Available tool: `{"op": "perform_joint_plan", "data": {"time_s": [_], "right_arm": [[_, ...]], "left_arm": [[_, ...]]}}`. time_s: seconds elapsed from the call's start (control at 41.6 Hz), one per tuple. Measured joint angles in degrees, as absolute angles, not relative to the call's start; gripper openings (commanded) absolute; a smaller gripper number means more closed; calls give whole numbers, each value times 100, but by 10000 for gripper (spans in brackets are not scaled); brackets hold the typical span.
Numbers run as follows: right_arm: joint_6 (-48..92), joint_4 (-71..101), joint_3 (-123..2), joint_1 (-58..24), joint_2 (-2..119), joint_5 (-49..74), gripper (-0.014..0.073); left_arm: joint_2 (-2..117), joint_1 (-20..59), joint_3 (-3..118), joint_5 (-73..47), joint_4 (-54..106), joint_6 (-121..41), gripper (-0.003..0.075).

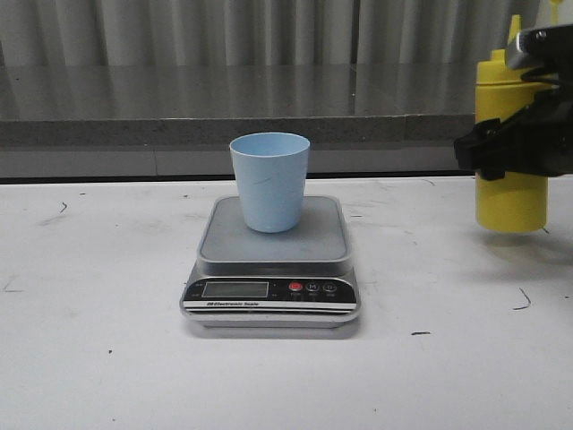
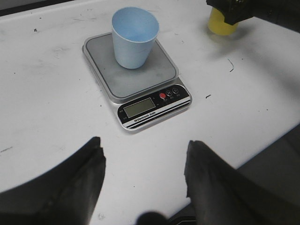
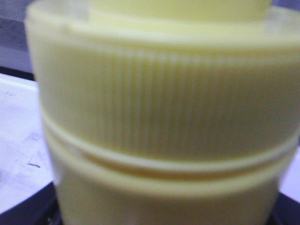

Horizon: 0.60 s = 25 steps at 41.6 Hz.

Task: Pour seasoning into cup on scale with both arms
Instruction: 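Lift the yellow bottle and tilt its nozzle over the blue cup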

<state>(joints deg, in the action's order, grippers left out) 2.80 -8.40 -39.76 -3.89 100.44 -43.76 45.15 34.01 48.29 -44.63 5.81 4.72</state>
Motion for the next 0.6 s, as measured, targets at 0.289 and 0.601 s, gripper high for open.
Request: {"op": "perform_joint_plan", "data": {"time_s": [0.289,0.601], "right_arm": [[2635,-1032,-4903,-944,8736,-748,307],[3375,-1934,-6667,-2001,8938,2125,307]], "left_arm": [[4515,3401,4829,-4463,581,472,385],[4515,3401,4829,-4463,581,472,385]]}}
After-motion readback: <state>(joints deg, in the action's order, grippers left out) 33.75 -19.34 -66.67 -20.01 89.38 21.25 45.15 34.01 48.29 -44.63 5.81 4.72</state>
